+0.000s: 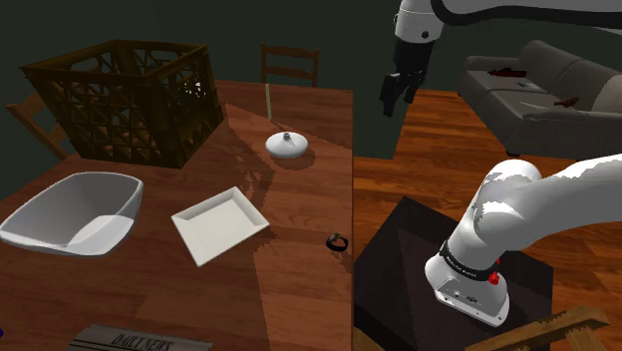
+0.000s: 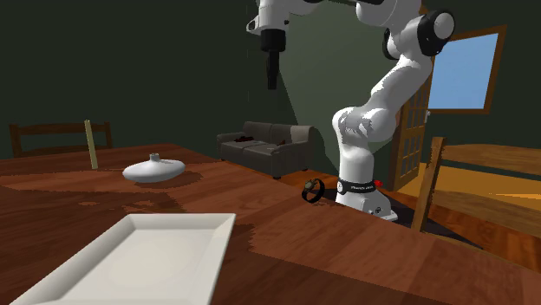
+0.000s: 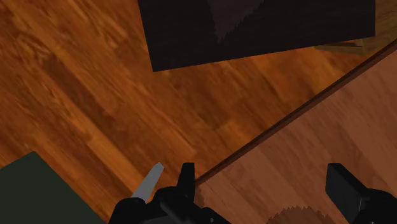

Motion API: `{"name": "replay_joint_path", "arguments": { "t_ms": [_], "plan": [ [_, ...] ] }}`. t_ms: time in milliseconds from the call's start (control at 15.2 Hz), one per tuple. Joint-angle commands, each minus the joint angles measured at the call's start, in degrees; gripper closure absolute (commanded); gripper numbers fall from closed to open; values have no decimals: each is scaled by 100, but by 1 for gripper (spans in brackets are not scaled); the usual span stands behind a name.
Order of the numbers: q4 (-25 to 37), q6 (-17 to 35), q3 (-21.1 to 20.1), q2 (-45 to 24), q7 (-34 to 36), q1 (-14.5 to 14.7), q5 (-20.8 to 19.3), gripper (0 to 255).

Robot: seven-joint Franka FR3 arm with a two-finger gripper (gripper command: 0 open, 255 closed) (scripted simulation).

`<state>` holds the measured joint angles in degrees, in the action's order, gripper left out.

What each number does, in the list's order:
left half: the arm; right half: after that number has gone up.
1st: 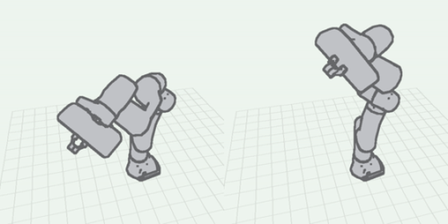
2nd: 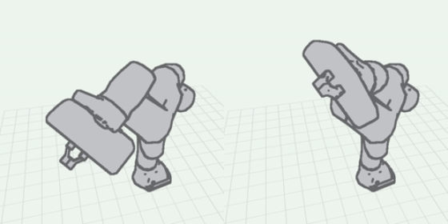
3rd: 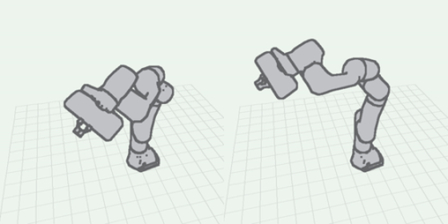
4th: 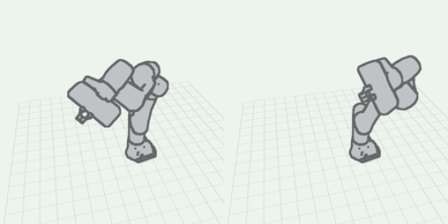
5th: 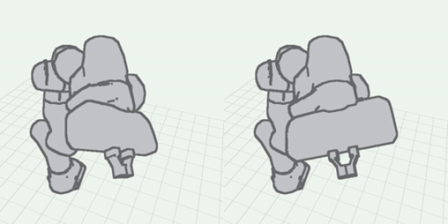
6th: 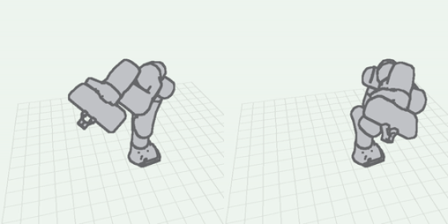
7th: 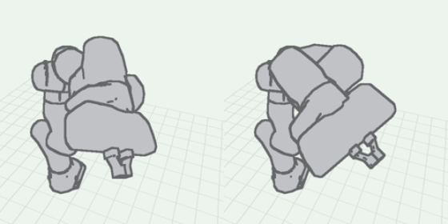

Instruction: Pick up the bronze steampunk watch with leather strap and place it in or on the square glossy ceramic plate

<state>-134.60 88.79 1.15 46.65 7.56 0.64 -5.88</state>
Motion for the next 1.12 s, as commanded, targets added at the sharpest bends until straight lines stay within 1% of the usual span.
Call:
{"name": "replay_joint_path", "arguments": {
  "t_ms": [0, 528, 1056],
  "plan": [
    [0, 0, 0, 0, 0, 0, 0, 0],
    [-824, 612, -741, 33, 570, 497, 634, 0],
    [-1337, 1368, -1555, -323, 1133, 1066, 1324, 0]
  ]
}}
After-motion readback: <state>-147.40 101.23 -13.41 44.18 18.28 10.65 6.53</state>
